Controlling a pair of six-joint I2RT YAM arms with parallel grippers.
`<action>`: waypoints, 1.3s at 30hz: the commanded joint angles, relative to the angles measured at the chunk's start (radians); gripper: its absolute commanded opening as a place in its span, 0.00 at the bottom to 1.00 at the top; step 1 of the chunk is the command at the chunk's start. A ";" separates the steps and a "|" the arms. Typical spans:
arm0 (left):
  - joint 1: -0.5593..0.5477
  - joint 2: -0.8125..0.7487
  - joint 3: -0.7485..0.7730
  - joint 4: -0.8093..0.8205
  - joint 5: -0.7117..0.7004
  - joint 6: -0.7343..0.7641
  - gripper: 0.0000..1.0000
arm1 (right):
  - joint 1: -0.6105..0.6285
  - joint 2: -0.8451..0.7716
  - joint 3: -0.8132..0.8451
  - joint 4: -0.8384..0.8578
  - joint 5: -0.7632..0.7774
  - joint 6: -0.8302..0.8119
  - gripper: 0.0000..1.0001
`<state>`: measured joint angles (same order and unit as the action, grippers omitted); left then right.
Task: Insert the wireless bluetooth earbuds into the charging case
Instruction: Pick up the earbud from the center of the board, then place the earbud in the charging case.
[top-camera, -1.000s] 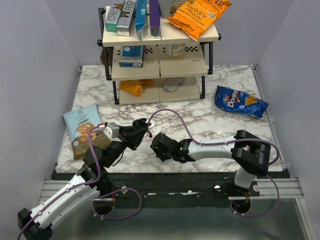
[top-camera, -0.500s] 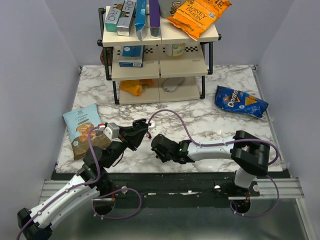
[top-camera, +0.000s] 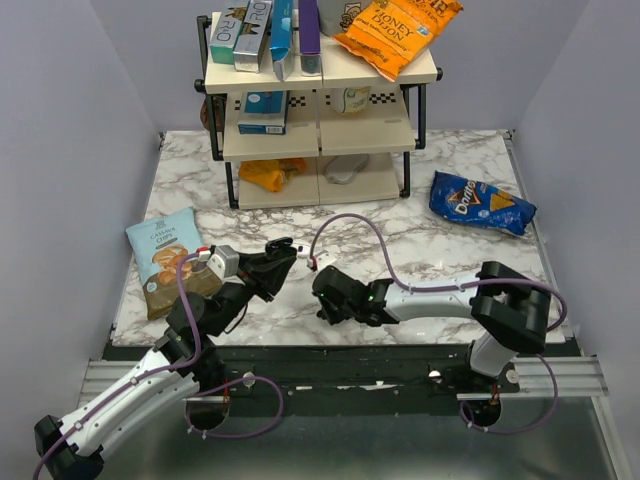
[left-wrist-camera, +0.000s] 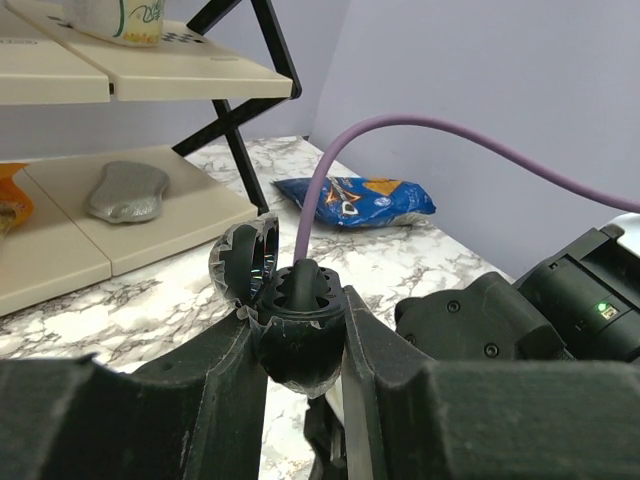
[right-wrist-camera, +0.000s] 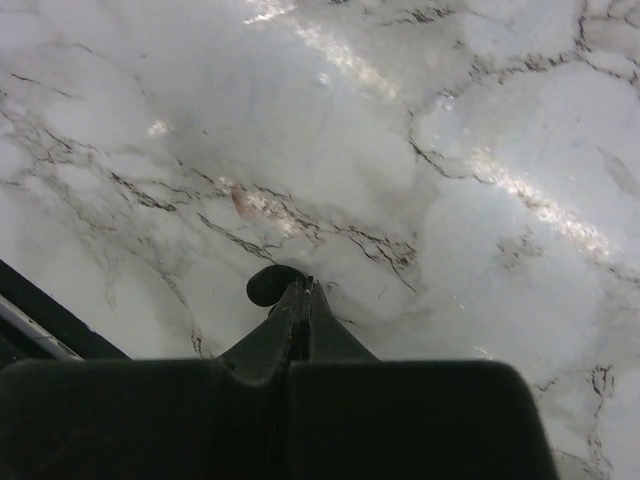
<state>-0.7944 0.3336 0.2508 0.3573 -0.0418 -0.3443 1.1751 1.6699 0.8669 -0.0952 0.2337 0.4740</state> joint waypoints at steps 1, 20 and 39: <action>-0.005 -0.004 0.033 0.002 -0.021 0.008 0.00 | -0.049 -0.065 -0.057 -0.037 -0.008 0.074 0.01; -0.005 0.094 0.047 0.104 0.013 -0.016 0.00 | -0.114 -0.512 -0.026 -0.207 0.211 -0.096 0.01; 0.015 0.689 0.326 0.506 0.252 0.025 0.00 | -0.061 -0.759 0.244 -0.259 0.469 -0.590 0.01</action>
<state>-0.7925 0.9546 0.4946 0.7361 0.0990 -0.3367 1.1011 0.9279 1.0641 -0.3656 0.6495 0.0296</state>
